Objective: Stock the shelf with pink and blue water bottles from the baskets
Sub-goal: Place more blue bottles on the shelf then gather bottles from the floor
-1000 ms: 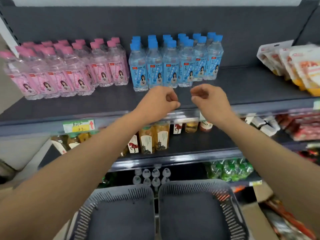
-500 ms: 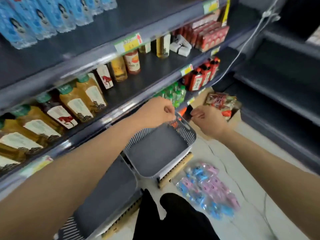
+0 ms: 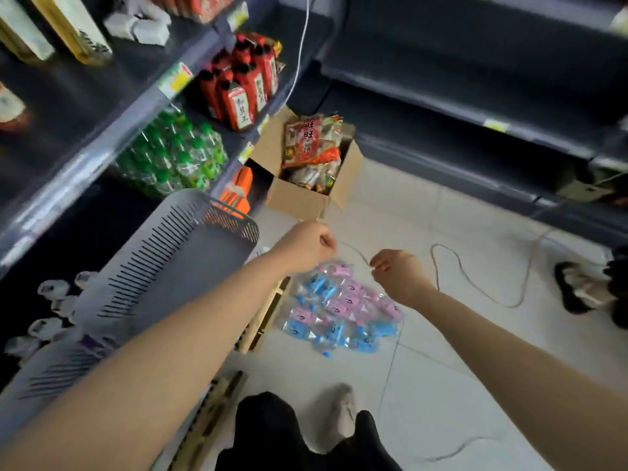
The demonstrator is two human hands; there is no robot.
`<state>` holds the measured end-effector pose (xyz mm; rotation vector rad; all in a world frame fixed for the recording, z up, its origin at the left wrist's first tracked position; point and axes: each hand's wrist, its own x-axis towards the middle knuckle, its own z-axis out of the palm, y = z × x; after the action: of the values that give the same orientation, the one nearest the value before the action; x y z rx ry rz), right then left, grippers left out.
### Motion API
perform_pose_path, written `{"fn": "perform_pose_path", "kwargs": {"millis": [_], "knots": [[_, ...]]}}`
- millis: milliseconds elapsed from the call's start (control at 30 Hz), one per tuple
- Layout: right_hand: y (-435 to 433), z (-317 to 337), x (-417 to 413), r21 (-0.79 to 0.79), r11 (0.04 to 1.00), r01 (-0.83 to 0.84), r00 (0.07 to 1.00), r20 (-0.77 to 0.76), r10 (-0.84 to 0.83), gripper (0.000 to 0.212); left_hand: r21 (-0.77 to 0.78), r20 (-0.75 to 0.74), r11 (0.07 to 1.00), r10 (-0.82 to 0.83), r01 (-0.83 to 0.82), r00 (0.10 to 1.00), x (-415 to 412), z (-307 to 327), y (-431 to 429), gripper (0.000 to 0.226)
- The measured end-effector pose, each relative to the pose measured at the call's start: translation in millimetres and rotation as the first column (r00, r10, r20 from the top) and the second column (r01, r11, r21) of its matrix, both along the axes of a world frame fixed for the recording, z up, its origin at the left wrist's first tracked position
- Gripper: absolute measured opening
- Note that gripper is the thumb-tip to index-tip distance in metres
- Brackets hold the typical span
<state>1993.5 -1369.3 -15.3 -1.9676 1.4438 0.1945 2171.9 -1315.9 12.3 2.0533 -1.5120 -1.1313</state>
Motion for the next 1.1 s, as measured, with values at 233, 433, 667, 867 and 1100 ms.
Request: {"fn": "perform_pose_path", "kwargs": {"millis": [233,433,667,867,1100], "knots": [[-18.9,-148.3,-45.4,0.152,0.98,0.13,0.987,-0.116,-0.113,0.031,0.232,0.011,0.971,-0.061,0.057,0.998,-34.2,-148.5,-43.2,0.014],[-29.0,-290.2,-80.5,0.168,0.952,0.257,0.959,-0.166,-0.229,0.034,0.316,-0.003,0.934,-0.176,0.168,0.984,-69.7,-295.0,-73.3,0.017],[-12.7,-451.6,-125.7,0.181,0.935,0.305,0.937,-0.235,-0.26,0.03,0.411,-0.014,0.87,-0.291,0.271,0.957,-111.4,-469.0,-62.0,0.013],[-2.1,-556.6,-150.1,0.169,0.938,0.303,0.925,-0.288,-0.247,0.037,0.415,-0.006,0.842,-0.376,0.345,0.927,-143.1,-586.9,-49.4,0.011],[-10.7,-643.4,-168.3,0.064,0.982,0.18,0.934,-0.326,-0.15,0.05,0.418,-0.015,0.785,-0.497,0.457,0.868,-183.2,-680.0,-53.0,0.023]]}}
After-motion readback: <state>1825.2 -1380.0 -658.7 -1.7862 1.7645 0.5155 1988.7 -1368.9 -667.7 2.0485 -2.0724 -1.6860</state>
